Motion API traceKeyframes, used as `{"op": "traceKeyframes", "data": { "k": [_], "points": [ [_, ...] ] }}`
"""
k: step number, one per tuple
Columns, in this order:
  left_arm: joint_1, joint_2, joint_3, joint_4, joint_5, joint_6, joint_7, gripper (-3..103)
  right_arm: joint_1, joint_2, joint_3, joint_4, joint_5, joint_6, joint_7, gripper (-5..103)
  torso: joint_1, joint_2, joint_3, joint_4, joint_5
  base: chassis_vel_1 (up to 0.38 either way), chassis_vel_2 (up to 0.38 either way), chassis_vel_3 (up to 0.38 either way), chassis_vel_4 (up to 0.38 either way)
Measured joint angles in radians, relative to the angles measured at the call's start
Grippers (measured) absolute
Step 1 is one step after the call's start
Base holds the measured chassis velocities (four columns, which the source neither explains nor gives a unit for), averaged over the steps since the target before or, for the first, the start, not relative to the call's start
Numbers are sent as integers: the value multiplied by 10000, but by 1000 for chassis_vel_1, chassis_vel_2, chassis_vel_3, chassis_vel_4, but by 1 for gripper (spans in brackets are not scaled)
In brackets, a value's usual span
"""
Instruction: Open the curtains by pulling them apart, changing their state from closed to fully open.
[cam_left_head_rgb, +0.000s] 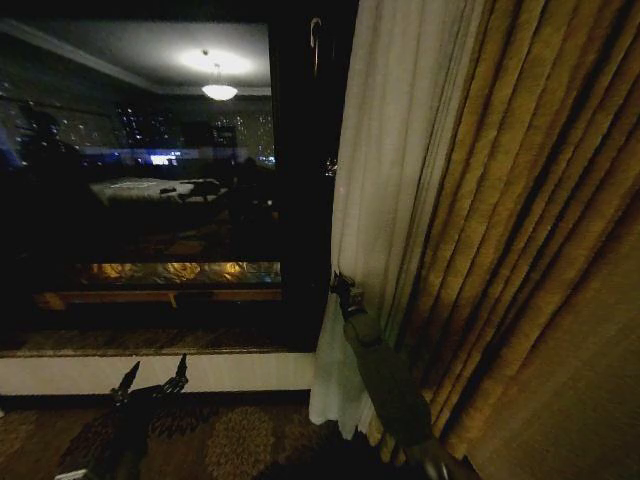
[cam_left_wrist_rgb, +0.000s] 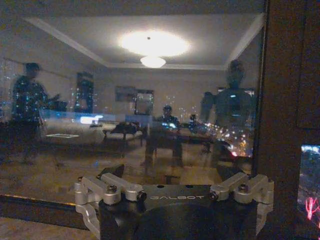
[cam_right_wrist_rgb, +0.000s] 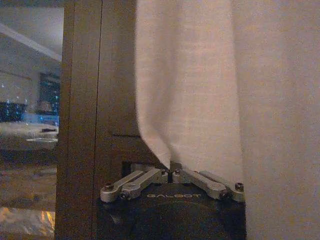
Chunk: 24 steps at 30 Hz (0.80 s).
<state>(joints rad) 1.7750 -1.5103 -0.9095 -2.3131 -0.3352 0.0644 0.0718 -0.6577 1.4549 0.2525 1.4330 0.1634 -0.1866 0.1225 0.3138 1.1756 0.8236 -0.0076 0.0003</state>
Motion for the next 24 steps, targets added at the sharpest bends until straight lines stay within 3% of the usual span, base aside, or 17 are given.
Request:
{"op": "traceKeyframes", "data": {
  "k": [5, 14, 24],
  "points": [
    [-1, -10, 10, 0, -8, 0, -1, 100, 8, -302, 494, 57, 240, -67, -103, 0, 0, 1, -1, -1, 1, 0, 0, 0, 0],
    [20, -67, 22, -5, -43, -112, 1, 100, 805, -1270, 1940, -841, 614, -365, 417, 0, 0, 1, 0, -2, 2, 0, 0, 0, 0],
    [109, -44, -108, -2, -248, -256, 7, 100, 1568, -1540, 2963, -2003, 423, -494, 1177, 0, 0, 1, 0, 1, 0, 0, 0, 0, 0]
  ]
}}
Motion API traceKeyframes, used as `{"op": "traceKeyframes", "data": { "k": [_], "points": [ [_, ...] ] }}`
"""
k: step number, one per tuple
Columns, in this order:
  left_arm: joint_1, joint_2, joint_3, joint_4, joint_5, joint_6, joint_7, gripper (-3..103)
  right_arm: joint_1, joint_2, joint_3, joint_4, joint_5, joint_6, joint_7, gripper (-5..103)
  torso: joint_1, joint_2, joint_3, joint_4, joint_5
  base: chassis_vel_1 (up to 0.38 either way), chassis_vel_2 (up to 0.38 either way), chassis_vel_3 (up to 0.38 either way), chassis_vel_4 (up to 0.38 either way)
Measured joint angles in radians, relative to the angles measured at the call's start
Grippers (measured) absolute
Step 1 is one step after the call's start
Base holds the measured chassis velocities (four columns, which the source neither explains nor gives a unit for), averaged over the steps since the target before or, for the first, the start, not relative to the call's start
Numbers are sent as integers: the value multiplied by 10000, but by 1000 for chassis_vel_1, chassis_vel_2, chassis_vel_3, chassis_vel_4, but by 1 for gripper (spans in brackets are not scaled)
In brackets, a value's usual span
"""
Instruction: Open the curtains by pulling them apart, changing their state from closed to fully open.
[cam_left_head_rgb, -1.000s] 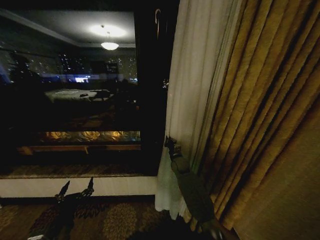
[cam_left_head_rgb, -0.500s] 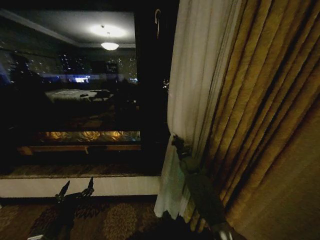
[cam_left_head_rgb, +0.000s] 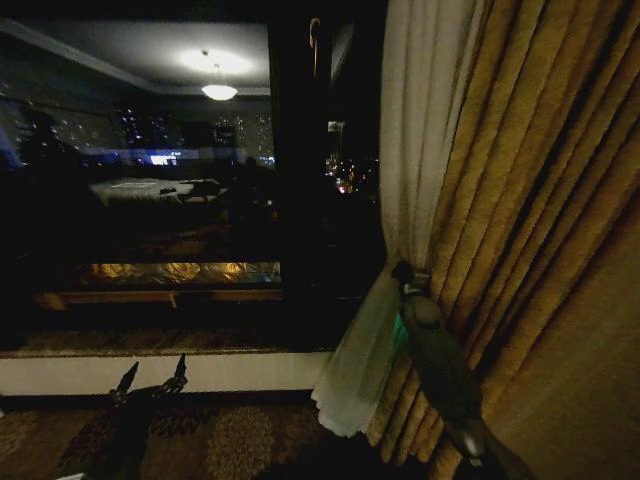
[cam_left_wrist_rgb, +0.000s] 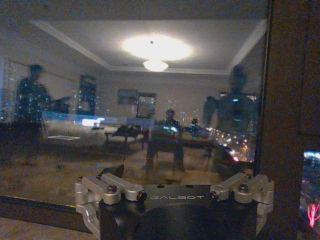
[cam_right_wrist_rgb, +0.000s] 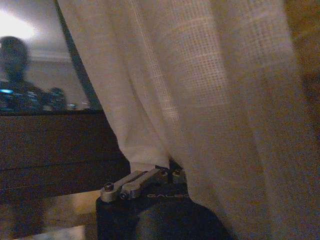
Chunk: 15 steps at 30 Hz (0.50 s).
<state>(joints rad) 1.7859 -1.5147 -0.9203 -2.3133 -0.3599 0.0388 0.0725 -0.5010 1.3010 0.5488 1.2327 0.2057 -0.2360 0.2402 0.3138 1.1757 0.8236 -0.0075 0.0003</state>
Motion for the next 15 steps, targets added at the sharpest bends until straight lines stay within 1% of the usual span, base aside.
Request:
{"op": "traceKeyframes", "data": {
  "k": [4, 5, 7, 10, 15],
  "points": [
    [27, 9, -29, -3, -47, -33, 1, 100, 256, -37, 351, -396, -494, -132, 553, 0, 0, 0, 0, 0, -1, 0, 0, 0, 0],
    [27, 9, -29, -3, -47, -33, 1, 100, 256, -37, 351, -396, -494, -132, 553, 0, 0, 0, 0, 0, -1, 0, 0, 0, 0],
    [50, -8, -29, -7, -52, -58, 4, 100, 423, -103, 612, -680, -699, -169, 894, 0, 0, 0, 0, 2, 0, 0, 0, 0, 0],
    [51, -18, -30, -10, -55, -64, 6, 100, 481, -180, 764, -793, -731, -197, 1026, 0, 0, 0, 0, 2, -1, 0, 0, 0, 0],
    [80, -28, -43, -55, -66, -92, 8, 100, 571, -512, 1249, -1209, -749, -237, 1187, 0, 0, 0, 0, 0, -3, 0, 0, 0, 0]
  ]
}}
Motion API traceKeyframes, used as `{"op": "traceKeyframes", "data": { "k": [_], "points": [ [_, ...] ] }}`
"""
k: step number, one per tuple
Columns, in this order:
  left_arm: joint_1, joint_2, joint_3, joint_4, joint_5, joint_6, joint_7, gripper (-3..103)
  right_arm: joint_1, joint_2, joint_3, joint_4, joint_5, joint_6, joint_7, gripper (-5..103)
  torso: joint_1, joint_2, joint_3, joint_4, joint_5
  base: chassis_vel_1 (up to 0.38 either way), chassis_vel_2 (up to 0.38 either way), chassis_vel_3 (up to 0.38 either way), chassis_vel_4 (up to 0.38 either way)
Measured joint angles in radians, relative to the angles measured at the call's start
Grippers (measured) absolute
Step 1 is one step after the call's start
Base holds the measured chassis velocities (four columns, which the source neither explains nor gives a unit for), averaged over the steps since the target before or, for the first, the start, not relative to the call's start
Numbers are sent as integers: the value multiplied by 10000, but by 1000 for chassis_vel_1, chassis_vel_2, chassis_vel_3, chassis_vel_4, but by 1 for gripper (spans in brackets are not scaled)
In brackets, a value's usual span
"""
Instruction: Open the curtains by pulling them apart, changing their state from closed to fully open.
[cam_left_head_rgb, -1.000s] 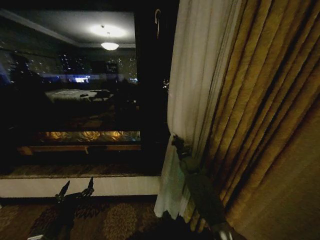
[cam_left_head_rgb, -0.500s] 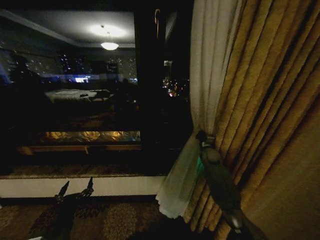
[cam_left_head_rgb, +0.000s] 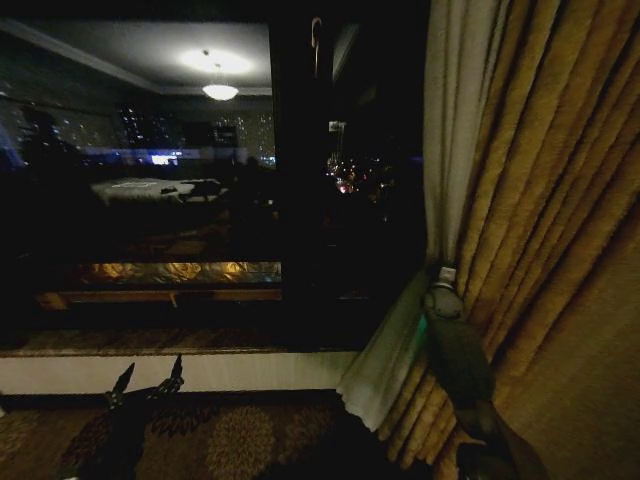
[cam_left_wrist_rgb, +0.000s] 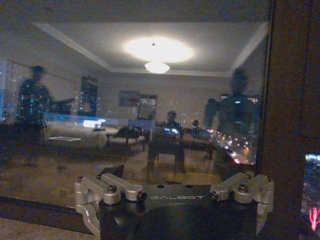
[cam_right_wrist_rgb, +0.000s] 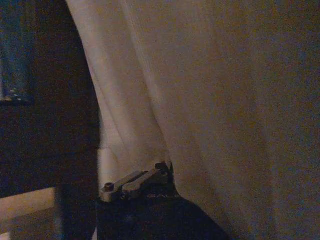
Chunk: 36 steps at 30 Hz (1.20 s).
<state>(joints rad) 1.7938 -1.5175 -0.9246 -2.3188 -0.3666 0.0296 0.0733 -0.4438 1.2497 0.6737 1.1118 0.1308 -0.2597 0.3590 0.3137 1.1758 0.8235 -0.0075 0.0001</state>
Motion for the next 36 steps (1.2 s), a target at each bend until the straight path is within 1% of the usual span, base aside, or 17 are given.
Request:
{"op": "traceKeyframes", "data": {
  "k": [5, 7, 13, 14, 15, 17, 19, 22, 24, 27, 29, 30, 32, 33, 34, 35, 36],
  "points": [
    [10, -19, 1, -24, -2, -14, 3, 100, -254, -173, -49, 286, 141, -36, -193, 0, 1, -1, 0, -6, 3, 0, 0, 0, 0],
    [7, -55, 29, -59, 3, -16, 7, 100, -676, -171, -319, 1019, 438, -269, -472, 0, 1, 0, 0, -6, 4, 0, 0, 0, 0],
    [-7, -90, 34, -131, 16, -17, 11, 100, -1545, 76, -892, 2595, 925, -617, -853, 0, 1, -1, 0, -1, 0, 0, 0, 0, 0],
    [-8, -90, 20, -139, 16, -17, 11, 100, -1860, 136, -1089, 3099, 1071, -772, -992, 11, 1, -1, 0, 0, -3, 0, 0, 0, 0],
    [-6, -94, 12, -143, 16, -15, 10, 100, -2215, 171, -1319, 3569, 1166, -918, -1152, 17, 0, 0, 0, -2, -2, 0, 0, 0, 0],
    [-6, -101, 8, -143, 17, -15, 11, 100, -2526, 187, -1507, 3980, 1216, -1019, -1295, 17, 1, -1, 0, -2, 2, 0, 0, 0, 0],
    [-10, -126, 9, -144, 17, -11, 12, 100, -3321, 193, -1965, 5004, 1276, -1252, -1682, 27, 0, 0, -1, -3, -1, 0, 0, 0, 0],
    [-25, -110, -2, -157, 17, -1, 6, 100, -4196, 206, -2526, 6216, 1307, -1405, -1908, 44, 0, 0, -1, -2, -2, 0, 0, 0, 0],
    [-30, -96, -12, -162, 15, 3, -3, 100, -4313, 207, -2618, 6394, 1317, -1409, -1915, 44, 0, 0, -1, -3, -3, 0, 0, 0, 0],
    [-61, 21, -77, -209, -38, 44, -20, 100, -5095, 173, -3114, 7420, 1359, -1389, -1895, 60, 0, 0, -1, 2, -1, 0, 0, 0, 0],
    [-67, 38, -92, -219, -56, 50, -35, 100, -5214, 174, -3146, 7544, 1326, -1365, -1902, 60, 0, 0, -1, 2, -5, 0, 0, 0, 0],
    [-82, 81, -116, -253, -97, 71, -41, 100, -5520, 206, -3183, 7745, 1135, -1291, -1927, 65, 0, 0, 0, -2, 1, 0, 0, 0, 0],
    [-84, 98, -120, -275, -115, 86, -40, 100, -5639, 228, -3183, 7780, 991, -1195, -1928, 65, 0, 0, -1, -4, 1, 0, 0, 0, 0],
    [-85, 107, -124, -292, -125, 90, -40, 100, -5710, 237, -3183, 7780, 868, -1120, -1929, 77, 0, 0, -1, -2, 0, 0, 0, 0, 0],
    [-76, 114, -126, -299, -133, 98, -40, 100, -5802, 233, -3179, 7765, 616, -1021, -1947, 83, 0, 0, -1, -2, 2, 0, 0, 0, 0],
    [-69, 114, -125, -299, -134, 101, -40, 100, -5832, 215, -3167, 7755, 469, -981, -1989, 88, 0, 0, -1, -2, 1, 0, 0, 0, 0],
    [-64, 113, -122, -300, -134, 102, -40, 100, -5842, 203, -3160, 7754, 398, -969, -2015, 88, 0, 0, -1, -2, 1, 0, 0, 0, 0]
  ]
}}
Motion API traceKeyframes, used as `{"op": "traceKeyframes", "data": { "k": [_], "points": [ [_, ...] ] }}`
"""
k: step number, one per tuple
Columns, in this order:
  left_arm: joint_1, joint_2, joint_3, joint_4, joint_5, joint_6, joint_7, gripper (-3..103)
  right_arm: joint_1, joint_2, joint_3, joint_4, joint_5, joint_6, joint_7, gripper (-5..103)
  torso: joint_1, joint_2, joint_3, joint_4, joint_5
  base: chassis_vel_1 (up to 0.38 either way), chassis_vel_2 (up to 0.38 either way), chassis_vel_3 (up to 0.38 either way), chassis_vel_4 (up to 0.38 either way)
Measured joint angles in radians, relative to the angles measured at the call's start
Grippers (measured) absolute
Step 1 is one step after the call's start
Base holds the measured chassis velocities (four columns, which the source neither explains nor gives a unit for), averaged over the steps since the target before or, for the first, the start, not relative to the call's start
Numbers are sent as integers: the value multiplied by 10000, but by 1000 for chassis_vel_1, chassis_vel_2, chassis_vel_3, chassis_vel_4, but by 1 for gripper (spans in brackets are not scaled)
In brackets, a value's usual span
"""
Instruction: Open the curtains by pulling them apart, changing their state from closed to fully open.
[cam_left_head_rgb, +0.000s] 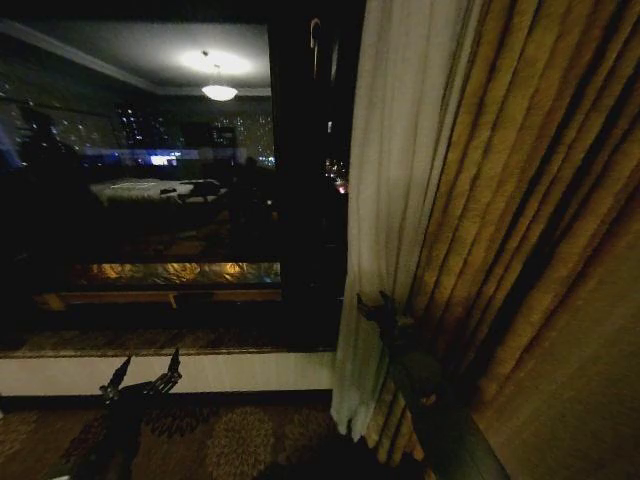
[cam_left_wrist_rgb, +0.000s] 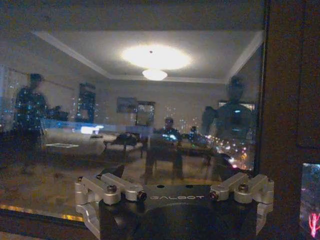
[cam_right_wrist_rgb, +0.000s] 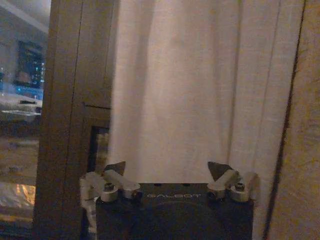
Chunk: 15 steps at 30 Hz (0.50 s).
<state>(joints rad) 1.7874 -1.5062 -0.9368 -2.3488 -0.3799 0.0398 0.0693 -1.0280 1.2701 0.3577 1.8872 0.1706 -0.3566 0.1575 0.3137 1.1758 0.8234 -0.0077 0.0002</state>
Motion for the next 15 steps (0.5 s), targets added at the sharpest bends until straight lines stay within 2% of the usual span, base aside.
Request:
{"op": "traceKeyframes", "data": {
  "k": [1, 4, 9, 15],
  "points": [
    [0, 0, 0, 0, 0, 0, 0, 100, 0, 0, 0, 0, 0, 0, 0, 88, 0, 0, 0, 0, 0, 0, 0, 0, 0],
    [27, -31, 41, 26, 0, 2, 0, 100, -38, -83, 8, 43, -196, 30, -96, 99, 0, -1, 1, 2, 0, 0, 0, 0, 0],
    [-34, 9, 39, 101, 0, 14, 1, 100, -257, -127, -102, 242, -262, 41, -192, 100, 0, -1, 1, 0, 1, 44, 40, -36, -50],
    [-70, 42, 43, 85, 0, 79, 1, 100, -376, -108, -149, 313, -344, 80, -211, 100, 0, -1, 1, 0, 3, 169, 151, -165, -158]
  ]
}}
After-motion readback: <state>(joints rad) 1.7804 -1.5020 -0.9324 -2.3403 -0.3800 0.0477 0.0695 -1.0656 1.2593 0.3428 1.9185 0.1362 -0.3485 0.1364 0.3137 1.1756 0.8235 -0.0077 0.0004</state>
